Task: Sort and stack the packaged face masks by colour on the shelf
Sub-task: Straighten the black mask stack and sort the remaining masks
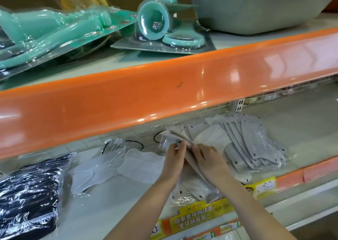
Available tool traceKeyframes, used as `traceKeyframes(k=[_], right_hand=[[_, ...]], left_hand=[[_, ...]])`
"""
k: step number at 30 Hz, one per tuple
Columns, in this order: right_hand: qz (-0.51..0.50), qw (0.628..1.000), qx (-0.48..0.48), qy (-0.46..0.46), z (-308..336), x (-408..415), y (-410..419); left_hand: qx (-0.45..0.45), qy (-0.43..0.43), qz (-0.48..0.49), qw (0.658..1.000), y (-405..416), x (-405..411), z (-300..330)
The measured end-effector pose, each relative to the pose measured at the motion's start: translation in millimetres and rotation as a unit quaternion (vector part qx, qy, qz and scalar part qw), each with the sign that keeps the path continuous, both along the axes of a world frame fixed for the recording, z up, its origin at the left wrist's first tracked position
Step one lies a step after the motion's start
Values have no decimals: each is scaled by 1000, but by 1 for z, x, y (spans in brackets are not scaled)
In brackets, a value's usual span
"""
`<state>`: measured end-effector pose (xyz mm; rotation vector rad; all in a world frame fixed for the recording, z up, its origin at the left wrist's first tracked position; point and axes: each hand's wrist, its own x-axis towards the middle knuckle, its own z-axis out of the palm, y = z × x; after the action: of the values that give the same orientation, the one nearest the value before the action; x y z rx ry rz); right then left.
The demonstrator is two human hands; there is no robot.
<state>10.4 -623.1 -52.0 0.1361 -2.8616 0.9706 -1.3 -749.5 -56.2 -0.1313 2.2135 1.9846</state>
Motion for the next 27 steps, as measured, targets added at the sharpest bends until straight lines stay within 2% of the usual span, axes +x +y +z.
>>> traceKeyframes(k=[2, 3, 5, 6, 7, 9, 12, 19, 21, 24, 27], right_hand=[[20, 1000, -16, -5, 3, 1, 0], [45, 998, -8, -40, 1, 3, -2], [100, 993, 52, -35, -11, 0, 1], [112, 989, 66, -66, -11, 1, 0], [97, 991, 88, -9, -11, 3, -2], [35, 997, 68, -22, -18, 4, -4], [33, 997, 76, 4, -13, 10, -10], [25, 992, 110, -50, -15, 2, -5], [18, 995, 92, -45, -14, 1, -7], [-3, 998, 57, -22, -9, 2, -11], [-17, 999, 36, 10, -7, 1, -15]], left_hand=[[25, -8, 23, 999, -2, -5, -4], [35, -2, 32, 999, -3, -7, -5], [29, 13, 55, 998, -7, -10, -4], [18, 14, 75, 997, -9, -10, -3], [4, 11, 93, 996, -10, -12, -3], [-34, -1, 122, 992, -12, -14, -5], [-61, 7, 153, 986, -16, -13, -2], [-70, 63, 265, 960, -55, -13, 25], [-85, 101, 300, 945, -69, -11, 38], [-127, 191, 358, 905, -90, -8, 53], [-218, 294, 361, 858, -106, -9, 54]])
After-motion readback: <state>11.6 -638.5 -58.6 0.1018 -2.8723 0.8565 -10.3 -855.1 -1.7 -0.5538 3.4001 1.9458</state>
